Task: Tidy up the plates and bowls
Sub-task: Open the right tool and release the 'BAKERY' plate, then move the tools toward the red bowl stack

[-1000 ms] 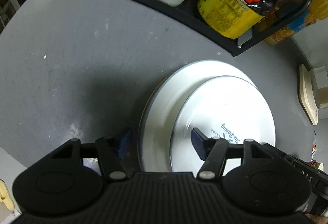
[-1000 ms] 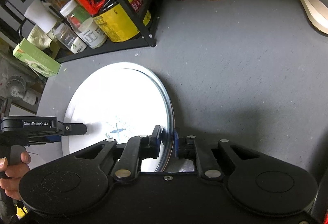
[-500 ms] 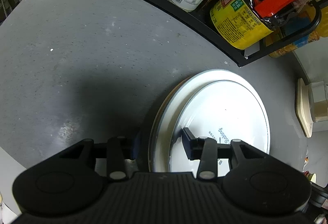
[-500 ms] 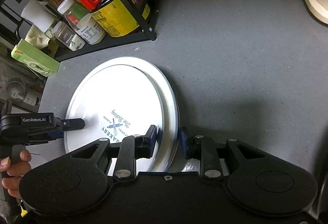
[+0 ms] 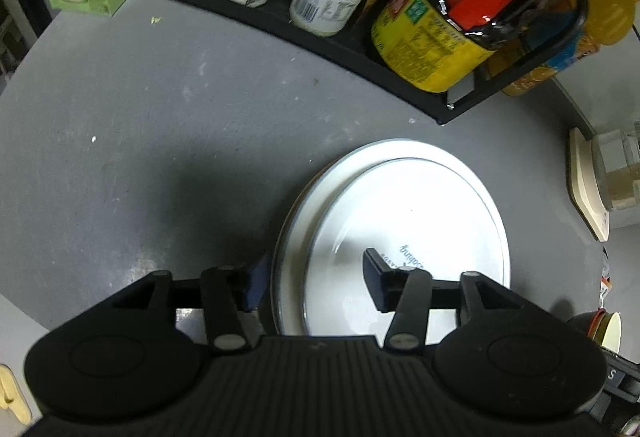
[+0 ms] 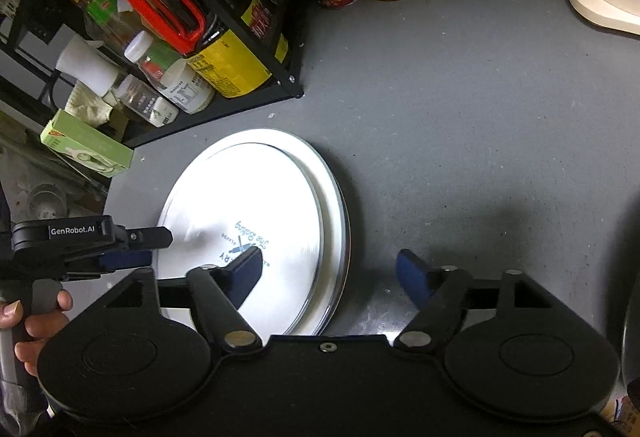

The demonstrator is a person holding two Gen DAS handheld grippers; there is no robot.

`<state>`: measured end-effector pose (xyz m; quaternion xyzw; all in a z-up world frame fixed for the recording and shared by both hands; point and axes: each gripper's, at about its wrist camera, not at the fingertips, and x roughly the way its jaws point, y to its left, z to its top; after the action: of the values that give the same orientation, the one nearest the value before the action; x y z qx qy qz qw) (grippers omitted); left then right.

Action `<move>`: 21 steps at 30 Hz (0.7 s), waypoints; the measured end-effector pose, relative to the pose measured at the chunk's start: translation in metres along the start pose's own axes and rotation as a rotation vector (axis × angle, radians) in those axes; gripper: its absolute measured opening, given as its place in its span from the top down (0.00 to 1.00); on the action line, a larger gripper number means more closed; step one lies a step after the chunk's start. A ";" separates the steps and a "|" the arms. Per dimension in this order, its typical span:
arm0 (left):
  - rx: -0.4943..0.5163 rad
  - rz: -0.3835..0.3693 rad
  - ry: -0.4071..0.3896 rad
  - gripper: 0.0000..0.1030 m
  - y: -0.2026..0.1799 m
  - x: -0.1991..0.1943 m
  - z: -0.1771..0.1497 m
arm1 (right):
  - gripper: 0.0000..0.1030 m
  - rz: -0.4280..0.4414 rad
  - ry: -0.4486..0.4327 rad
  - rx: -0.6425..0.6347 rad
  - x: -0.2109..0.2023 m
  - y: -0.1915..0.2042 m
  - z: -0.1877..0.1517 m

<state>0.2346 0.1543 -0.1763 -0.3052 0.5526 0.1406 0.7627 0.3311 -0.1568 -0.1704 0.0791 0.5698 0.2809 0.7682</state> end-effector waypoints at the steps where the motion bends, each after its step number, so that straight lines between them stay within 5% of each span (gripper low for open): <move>1: 0.001 0.004 -0.002 0.46 -0.002 -0.002 0.000 | 0.26 0.004 -0.003 -0.001 -0.001 0.000 0.000; 6: -0.019 0.015 -0.051 0.34 -0.010 -0.011 0.000 | 0.26 0.016 -0.009 -0.011 -0.012 -0.005 0.000; 12: -0.003 0.058 -0.074 0.31 -0.032 -0.011 -0.005 | 0.04 0.032 -0.058 -0.015 -0.047 -0.020 0.000; 21: 0.043 0.001 -0.095 0.21 -0.088 -0.016 -0.024 | 0.00 0.063 -0.139 0.013 -0.093 -0.041 0.000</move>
<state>0.2587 0.0733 -0.1389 -0.2816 0.5188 0.1433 0.7944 0.3269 -0.2393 -0.1112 0.1212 0.5142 0.2952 0.7961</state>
